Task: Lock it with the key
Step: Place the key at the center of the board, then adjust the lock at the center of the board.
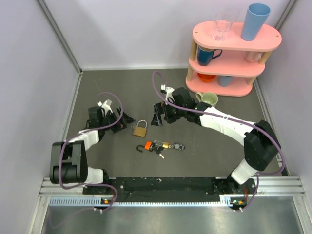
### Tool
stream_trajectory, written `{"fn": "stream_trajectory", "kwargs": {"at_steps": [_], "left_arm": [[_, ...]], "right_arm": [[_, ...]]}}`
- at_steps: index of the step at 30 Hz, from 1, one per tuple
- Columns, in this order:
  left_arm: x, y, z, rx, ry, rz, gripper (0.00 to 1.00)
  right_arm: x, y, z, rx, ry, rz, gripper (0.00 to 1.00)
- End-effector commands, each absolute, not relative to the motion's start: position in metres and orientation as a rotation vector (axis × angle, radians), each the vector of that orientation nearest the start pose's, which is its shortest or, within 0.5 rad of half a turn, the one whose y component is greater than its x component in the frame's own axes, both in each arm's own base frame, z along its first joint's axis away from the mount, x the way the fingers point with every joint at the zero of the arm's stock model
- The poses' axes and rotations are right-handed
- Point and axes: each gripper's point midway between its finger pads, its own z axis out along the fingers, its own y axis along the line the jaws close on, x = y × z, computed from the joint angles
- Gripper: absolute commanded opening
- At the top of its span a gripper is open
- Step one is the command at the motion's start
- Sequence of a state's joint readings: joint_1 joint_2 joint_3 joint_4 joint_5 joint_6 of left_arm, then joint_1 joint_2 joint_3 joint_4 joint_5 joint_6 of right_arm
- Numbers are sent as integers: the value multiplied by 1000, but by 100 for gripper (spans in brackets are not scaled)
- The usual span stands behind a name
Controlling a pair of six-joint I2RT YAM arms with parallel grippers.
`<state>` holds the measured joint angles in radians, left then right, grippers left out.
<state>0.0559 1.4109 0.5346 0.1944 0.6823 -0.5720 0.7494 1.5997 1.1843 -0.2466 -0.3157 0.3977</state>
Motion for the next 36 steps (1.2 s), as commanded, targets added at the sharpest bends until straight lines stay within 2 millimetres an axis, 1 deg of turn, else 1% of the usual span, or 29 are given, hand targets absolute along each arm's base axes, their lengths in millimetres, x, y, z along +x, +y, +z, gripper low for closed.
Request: {"fn": "stream_trajectory", "kwargs": {"at_steps": [1,4,5,8,9,13,15,16,18,19,21,22,23,24,25,26,28,30,31,32,34,36], "left_arm": [[307,-114,87,-262,2227,-1032,95],[295,-116,91,-234,2234,-1026,94],[288,-116,91,-232,2245,-1025,93],[274,-119,94,-199,2250,-1030,93],[266,-120,91,-209,2275,-1035,92],[246,-126,94,-195,2287,-1053,90],[238,-127,95,-212,2280,-1055,89],[231,-134,94,-200,2292,-1075,88],[221,-140,94,-206,2287,-1094,87],[217,-142,93,-211,2292,-1100,86],[207,-148,88,-215,2300,-1107,84],[204,-149,86,-218,2304,-1109,81],[200,-151,81,-231,2314,-1109,79],[198,-151,78,-238,2318,-1107,78],[195,-151,72,-244,2325,-1102,77],[194,-150,69,-260,2331,-1098,77],[192,-149,63,-271,2342,-1090,76],[191,-150,60,-280,2349,-1094,73],[191,-150,57,-288,2359,-1094,72],[192,-150,57,-286,2355,-1096,70],[190,-151,50,-302,2375,-1103,68],[191,-152,47,-311,2381,-1113,65]], "right_arm": [[273,350,173,-596,2247,967,99],[270,348,168,-613,2260,951,99],[268,348,164,-621,2267,948,99],[260,349,155,-643,2293,944,99],[257,349,153,-649,2301,946,98],[245,351,140,-673,2335,951,97],[240,352,131,-682,2363,952,93],[237,353,127,-687,2375,958,92],[231,357,122,-701,2391,967,89],[230,358,117,-705,2407,966,88],[225,364,113,-722,2417,970,86],[224,366,107,-724,2436,968,85],[222,372,108,-736,2433,978,81],[221,375,107,-740,2440,986,79],[221,378,97,-738,2467,983,78],[220,384,99,-746,2466,991,76],[221,391,90,-742,2494,996,72],[219,396,85,-752,2509,998,70],[219,399,85,-750,2512,1005,67],[219,400,78,-757,2529,997,66],[218,405,78,-757,2530,1006,63],[217,407,72,-760,2546,1001,61]]}}
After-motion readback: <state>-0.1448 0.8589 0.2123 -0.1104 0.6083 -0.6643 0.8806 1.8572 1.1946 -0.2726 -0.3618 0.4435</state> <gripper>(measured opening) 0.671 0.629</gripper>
